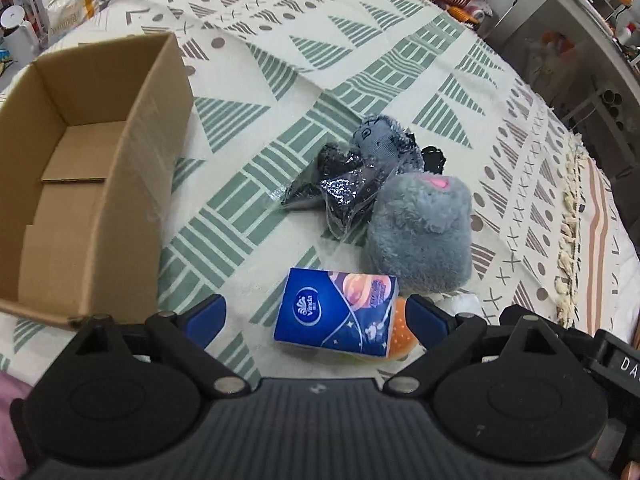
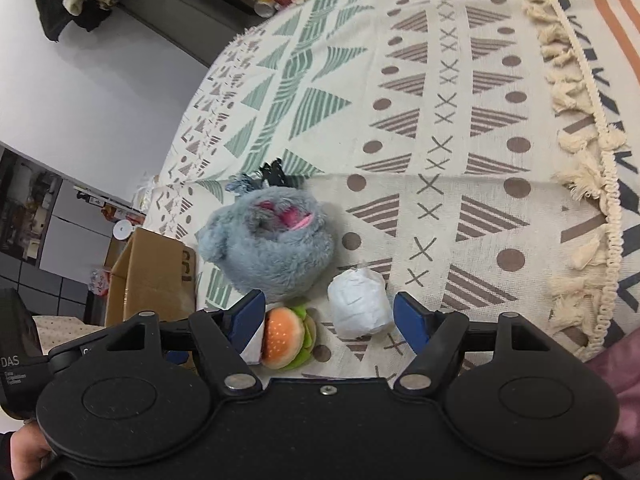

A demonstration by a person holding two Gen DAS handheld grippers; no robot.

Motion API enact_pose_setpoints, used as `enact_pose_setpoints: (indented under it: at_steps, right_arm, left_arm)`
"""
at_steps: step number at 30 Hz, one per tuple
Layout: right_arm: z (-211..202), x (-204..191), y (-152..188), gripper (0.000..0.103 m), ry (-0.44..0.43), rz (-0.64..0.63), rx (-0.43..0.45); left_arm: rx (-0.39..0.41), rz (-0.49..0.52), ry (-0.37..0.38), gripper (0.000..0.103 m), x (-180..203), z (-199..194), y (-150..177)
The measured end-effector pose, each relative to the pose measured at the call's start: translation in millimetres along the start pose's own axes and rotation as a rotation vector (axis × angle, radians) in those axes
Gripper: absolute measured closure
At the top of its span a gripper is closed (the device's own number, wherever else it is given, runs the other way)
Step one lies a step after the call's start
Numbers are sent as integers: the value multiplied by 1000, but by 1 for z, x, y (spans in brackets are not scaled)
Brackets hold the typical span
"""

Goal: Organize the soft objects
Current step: 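Lower the left tool to the blue tissue pack while the right tool approaches the white ball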

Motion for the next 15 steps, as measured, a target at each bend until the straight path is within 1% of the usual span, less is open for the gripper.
enact_pose_setpoints:
  at_steps: [5, 9, 13, 15]
  right_arm:
    - [17, 3, 1, 33, 20, -2, -35]
    - [23, 5, 1, 33, 22, 2, -45]
    - [30, 8, 1, 34, 36, 3, -55]
    - [34, 6, 0, 34, 42, -6, -58]
  left_arm:
    - [-37, -53, 58, 7, -1, 18, 2]
    - [-52, -55, 48, 7, -3, 32, 5]
    - [-69, -76, 62, 7, -4, 42, 12]
    - [-57, -69, 54, 7, -4, 44, 13]
Point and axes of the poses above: each gripper's, at about its wrist camera, not at the fingertips, and z roughly the way its jaws point, x to its right, y to its underside, the point moved 8 cm from there along z, roughly the way its jaws point, and after that the axes turned 5 degrees about z, right-handed, at the moved point
